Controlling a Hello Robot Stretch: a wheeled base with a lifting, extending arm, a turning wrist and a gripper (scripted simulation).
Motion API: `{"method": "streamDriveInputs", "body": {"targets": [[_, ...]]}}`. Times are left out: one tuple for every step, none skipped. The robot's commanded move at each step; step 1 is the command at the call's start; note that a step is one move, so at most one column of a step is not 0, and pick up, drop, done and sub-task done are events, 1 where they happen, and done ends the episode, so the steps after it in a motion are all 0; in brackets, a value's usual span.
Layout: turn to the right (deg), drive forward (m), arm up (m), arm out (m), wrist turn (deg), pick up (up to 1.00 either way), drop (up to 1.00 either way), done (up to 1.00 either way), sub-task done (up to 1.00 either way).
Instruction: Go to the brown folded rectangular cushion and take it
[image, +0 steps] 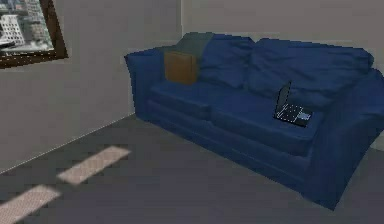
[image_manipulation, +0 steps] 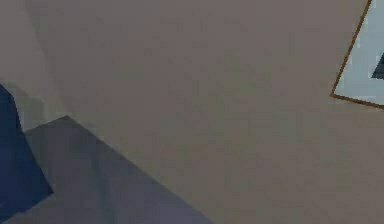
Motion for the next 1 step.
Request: {"method": "streamDriveInputs", "body": {"targets": [[0.0,1.00,0.00,0.00,0.0,0.00,0.00,0.00,0.00]]}}
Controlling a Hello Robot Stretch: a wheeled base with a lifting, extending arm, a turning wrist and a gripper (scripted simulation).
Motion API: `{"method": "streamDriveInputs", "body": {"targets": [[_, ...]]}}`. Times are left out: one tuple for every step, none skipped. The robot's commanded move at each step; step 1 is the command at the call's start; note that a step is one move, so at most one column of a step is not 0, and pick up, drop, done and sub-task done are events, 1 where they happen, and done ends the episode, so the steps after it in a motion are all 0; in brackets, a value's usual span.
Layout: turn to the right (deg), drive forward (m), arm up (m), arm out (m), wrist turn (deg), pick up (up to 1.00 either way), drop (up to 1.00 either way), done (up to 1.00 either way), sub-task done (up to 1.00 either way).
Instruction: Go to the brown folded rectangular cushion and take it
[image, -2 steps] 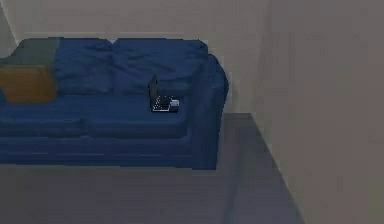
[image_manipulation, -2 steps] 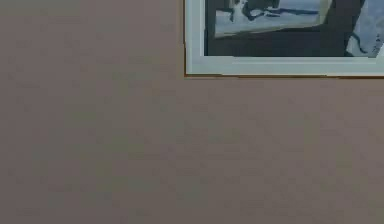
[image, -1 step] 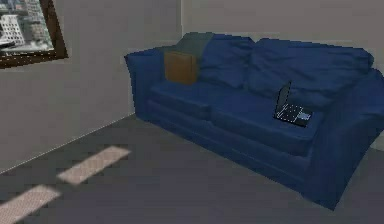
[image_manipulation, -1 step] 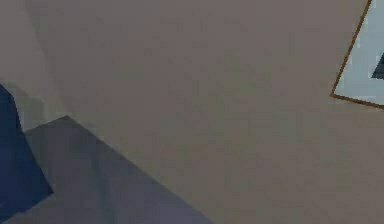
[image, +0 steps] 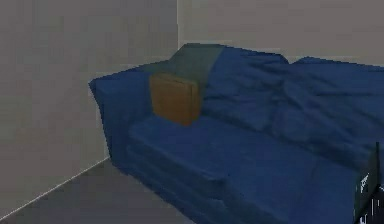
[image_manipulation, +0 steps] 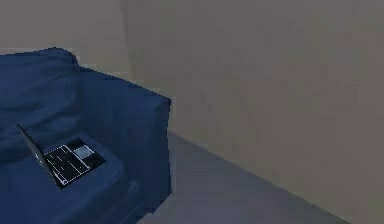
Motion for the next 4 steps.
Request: {"method": "streamDriveInputs", "body": {"targets": [[0.0,0.45,0.00,0.00,0.0,0.00,0.00,0.00,0.00],[-45.0,0.00,0.00,0.00,0.0,0.00,0.00,0.00,0.00],[-45.0,0.00,0.00,0.00,0.0,0.00,0.00,0.00,0.00],[45.0,0.00,0.00,0.00,0.0,0.00,0.00,0.00,0.00]]}}
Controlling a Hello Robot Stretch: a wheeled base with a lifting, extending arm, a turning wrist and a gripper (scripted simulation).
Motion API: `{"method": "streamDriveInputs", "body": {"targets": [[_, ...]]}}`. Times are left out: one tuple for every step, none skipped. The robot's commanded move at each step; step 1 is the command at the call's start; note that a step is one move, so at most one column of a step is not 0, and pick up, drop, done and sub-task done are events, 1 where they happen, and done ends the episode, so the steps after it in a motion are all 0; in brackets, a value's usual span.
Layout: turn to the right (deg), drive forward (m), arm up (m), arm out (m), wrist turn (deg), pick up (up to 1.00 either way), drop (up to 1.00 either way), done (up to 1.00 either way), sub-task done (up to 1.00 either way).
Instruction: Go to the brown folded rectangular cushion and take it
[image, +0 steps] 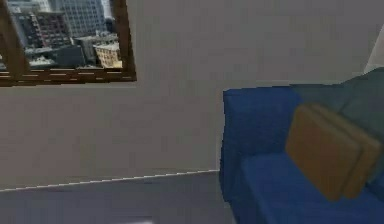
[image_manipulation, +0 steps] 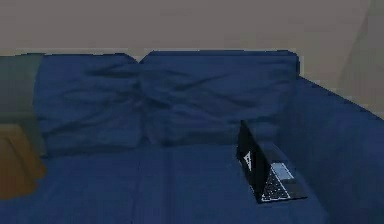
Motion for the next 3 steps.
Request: {"method": "streamDriveInputs", "body": {"targets": [[0.0,0.80,0.00,0.00,0.0,0.00,0.00,0.00,0.00],[-12.0,0.00,0.00,0.00,0.0,0.00,0.00,0.00,0.00],[0.0,0.00,0.50,0.00,0.0,0.00,0.00,0.00,0.00]]}}
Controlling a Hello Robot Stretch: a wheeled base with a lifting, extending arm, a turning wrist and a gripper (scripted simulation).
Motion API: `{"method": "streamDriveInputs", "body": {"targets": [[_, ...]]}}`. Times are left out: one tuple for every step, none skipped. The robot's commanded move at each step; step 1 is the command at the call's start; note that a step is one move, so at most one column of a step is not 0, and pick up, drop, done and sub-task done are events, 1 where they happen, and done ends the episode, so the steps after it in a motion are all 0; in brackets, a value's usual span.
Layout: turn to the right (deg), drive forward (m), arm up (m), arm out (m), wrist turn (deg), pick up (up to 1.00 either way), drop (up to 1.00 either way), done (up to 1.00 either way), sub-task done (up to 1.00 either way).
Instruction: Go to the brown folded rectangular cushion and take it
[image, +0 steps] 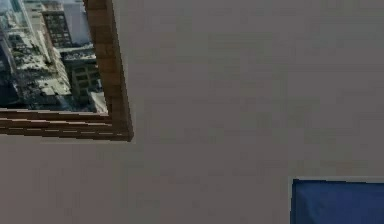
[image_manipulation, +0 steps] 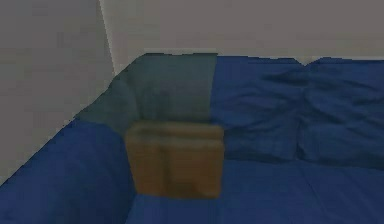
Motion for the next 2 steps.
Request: {"method": "streamDriveInputs", "body": {"targets": [[0.0,0.00,0.16,0.00,0.0,0.00,0.00,0.00,0.00],[0.0,0.00,0.00,0.34,0.0,0.00,0.00,0.00,0.00]]}}
